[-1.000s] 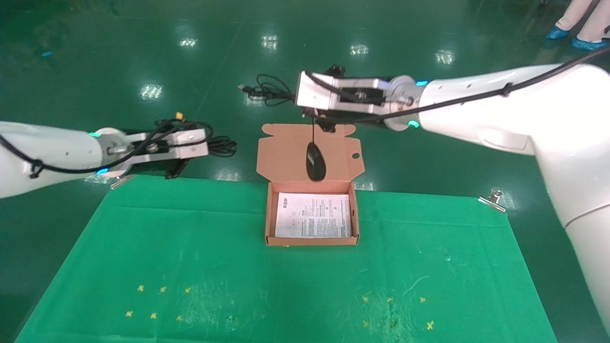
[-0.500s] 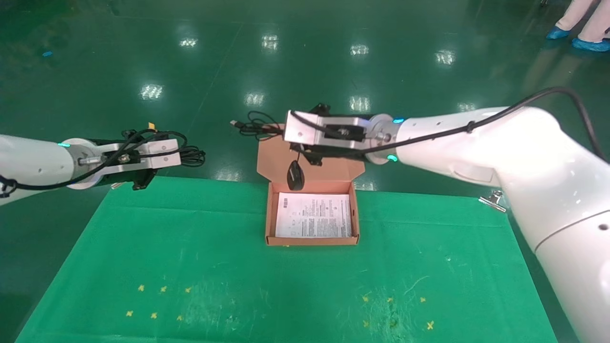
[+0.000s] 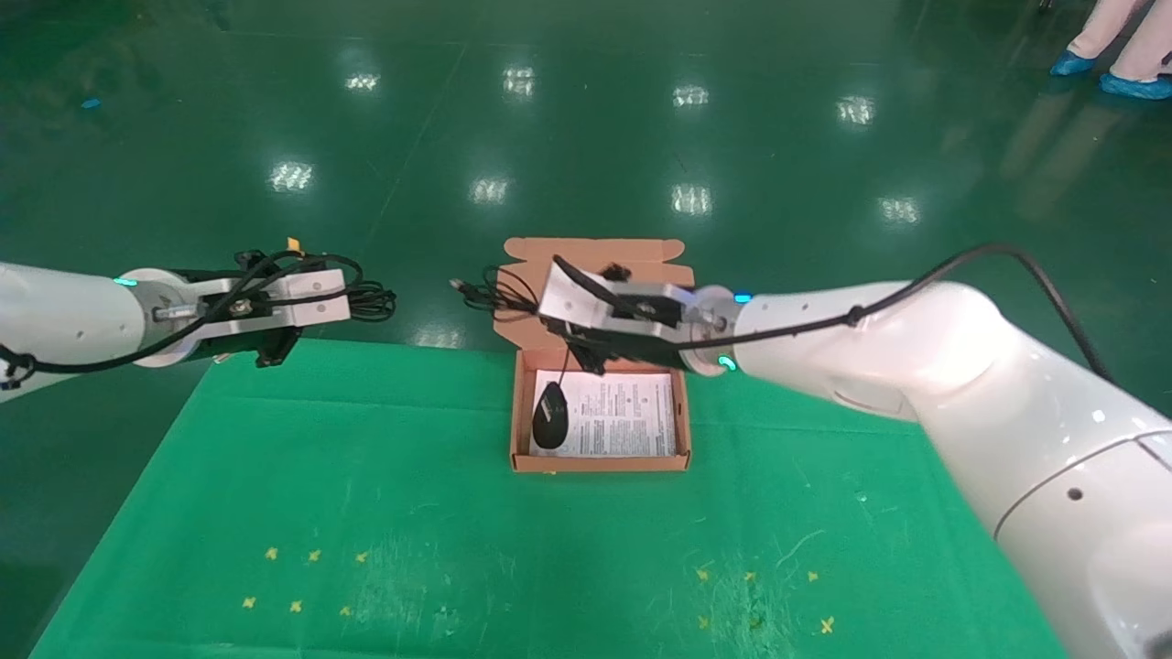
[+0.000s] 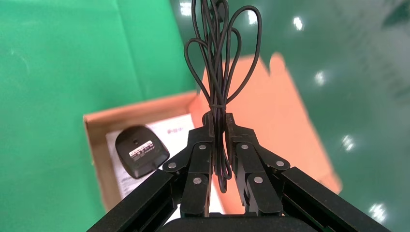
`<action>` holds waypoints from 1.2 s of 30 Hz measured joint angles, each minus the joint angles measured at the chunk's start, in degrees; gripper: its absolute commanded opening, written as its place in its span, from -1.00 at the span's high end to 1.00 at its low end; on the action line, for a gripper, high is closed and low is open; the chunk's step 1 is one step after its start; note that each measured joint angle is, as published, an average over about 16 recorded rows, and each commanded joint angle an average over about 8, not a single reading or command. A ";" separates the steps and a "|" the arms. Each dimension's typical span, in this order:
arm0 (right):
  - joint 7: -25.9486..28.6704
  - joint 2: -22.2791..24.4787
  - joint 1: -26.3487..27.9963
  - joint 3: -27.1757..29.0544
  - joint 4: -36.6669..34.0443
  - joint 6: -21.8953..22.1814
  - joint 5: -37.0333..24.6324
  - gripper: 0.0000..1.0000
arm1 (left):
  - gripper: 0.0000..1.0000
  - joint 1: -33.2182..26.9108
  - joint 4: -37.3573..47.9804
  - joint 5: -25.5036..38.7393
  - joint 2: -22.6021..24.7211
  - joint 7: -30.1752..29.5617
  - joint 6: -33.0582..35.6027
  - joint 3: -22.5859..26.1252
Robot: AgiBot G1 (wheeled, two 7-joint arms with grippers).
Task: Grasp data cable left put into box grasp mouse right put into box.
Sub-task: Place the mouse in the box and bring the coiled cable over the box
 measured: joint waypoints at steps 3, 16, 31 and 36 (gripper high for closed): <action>1.70 0.03 -0.27 -1.68 -1.51 0.60 1.17 1.00 | 1.00 0.02 -0.08 0.06 -0.01 -0.08 0.03 0.00; 5.77 0.30 -0.44 -6.89 -5.68 0.11 2.85 -1.00 | 1.00 0.16 -0.26 0.10 0.12 -0.14 0.04 0.04; 6.62 8.62 1.00 -6.90 0.77 -0.25 3.57 -1.00 | 1.00 2.42 8.54 -8.56 9.28 9.19 -9.65 0.97; 7.19 15.20 2.12 -6.10 5.41 -0.11 3.36 -1.00 | 1.00 3.38 16.71 -14.63 15.33 17.47 -16.48 1.56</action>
